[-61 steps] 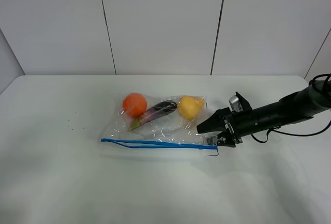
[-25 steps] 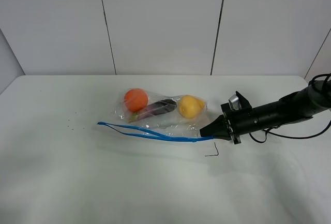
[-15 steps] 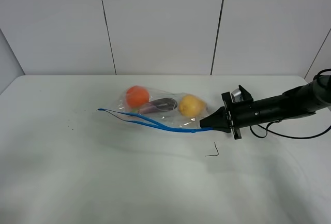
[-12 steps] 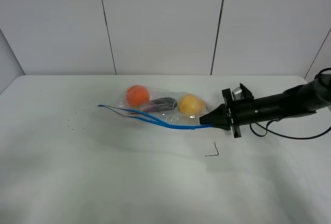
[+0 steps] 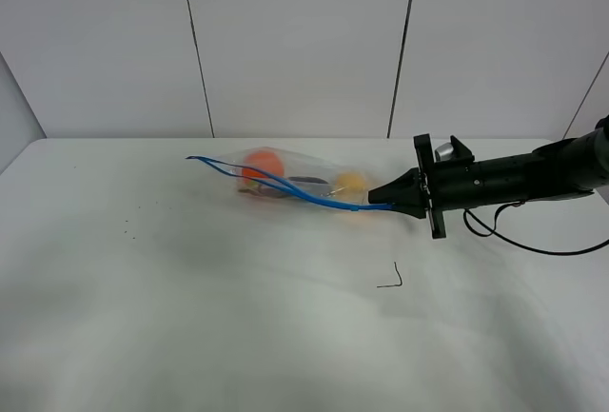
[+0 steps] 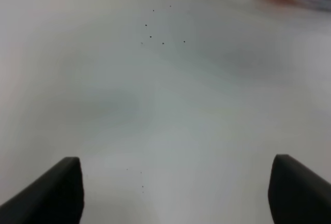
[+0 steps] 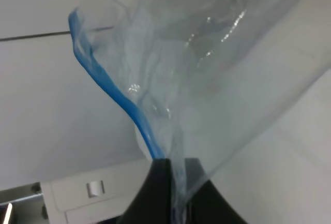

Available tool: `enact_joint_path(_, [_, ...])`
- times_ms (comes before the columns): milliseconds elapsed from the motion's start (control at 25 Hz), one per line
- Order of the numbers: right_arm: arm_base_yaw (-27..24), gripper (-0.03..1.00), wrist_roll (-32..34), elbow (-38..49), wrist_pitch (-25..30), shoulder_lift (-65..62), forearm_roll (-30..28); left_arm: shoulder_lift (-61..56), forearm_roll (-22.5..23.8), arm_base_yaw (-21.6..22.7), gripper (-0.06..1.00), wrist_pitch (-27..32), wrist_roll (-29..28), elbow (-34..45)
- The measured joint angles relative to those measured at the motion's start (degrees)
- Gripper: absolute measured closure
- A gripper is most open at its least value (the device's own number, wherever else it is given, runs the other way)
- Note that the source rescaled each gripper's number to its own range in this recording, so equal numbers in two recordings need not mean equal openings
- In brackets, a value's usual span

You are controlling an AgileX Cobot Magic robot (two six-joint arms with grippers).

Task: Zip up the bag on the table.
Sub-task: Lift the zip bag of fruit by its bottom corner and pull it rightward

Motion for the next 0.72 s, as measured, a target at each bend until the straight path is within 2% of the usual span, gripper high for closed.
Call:
enact_joint_path(360, [0.00,0.97,4.61,0.00,0.00,-0.28,1.59,0.00,0.00,0.00,-0.06,0.00,0.00,0.00])
enact_joint_path(720, [0.00,0.97,4.85,0.03,-0.12,-3.41,2.14,0.00,0.00,0.00,-0.06,0.00,0.00,0.00])
